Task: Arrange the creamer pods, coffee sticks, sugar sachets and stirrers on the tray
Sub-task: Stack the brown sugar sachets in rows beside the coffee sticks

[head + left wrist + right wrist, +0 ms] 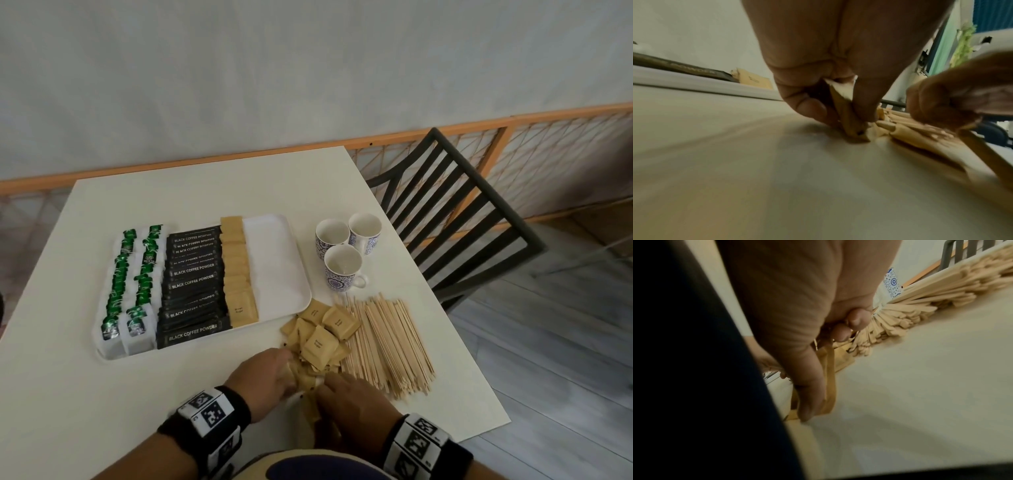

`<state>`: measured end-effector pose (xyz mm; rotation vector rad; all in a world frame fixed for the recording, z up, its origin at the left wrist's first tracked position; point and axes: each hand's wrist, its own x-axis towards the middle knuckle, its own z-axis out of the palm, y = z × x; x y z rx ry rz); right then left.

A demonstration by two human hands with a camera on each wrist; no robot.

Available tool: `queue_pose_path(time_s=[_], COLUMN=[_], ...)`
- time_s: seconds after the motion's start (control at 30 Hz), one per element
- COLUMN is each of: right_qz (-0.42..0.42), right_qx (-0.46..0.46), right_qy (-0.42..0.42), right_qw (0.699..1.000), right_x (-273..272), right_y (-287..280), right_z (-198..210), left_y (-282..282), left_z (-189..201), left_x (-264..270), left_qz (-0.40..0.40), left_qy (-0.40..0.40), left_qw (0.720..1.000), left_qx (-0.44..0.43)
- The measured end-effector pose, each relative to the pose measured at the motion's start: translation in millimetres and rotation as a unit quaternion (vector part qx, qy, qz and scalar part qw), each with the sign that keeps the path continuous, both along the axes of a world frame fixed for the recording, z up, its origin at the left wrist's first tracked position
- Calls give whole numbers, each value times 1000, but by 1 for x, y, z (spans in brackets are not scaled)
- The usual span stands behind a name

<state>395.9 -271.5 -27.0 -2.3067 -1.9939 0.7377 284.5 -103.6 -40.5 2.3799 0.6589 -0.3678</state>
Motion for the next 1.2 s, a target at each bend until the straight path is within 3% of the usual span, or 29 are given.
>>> queue_pose_path(time_s=[0.13, 0.27, 0.37, 0.43, 0.57, 0.7, 0.8, 0.97, 1.2], right_qz=[-13, -124, -167, -178, -195, -281, -332, -313, -298], right_qx=[8, 67, 122, 157, 166, 163, 44, -25, 20], right_qy=[59, 161, 162, 165, 194, 89, 37, 9, 23], right_qw=[998, 977, 965, 957, 947, 942, 942, 949, 954], right_x=[3, 13, 23, 26, 34, 59, 78, 87, 88], right_y=[2, 9, 25, 35, 52, 59, 59, 68, 76], right_z=[-3, 7, 16, 19, 20, 15, 6, 2, 3], left_y=[8, 12, 10, 13, 18, 26, 31, 38, 46], left_z=[9, 22, 30, 29, 25, 24, 28, 26, 31], left_x=[-8, -10, -6, -4, 0, -2, -7, -15, -27], left_qz=[43, 62, 70, 81, 79, 172, 203, 223, 243], left_qy=[-58, -103, -121, -125, -123, -140, -148, -148, -138], left_qw=[995, 984, 972, 970, 984, 966, 956, 949, 942], left_qx=[-65, -129, -189, -191, -102, -136, -155, -168, -187])
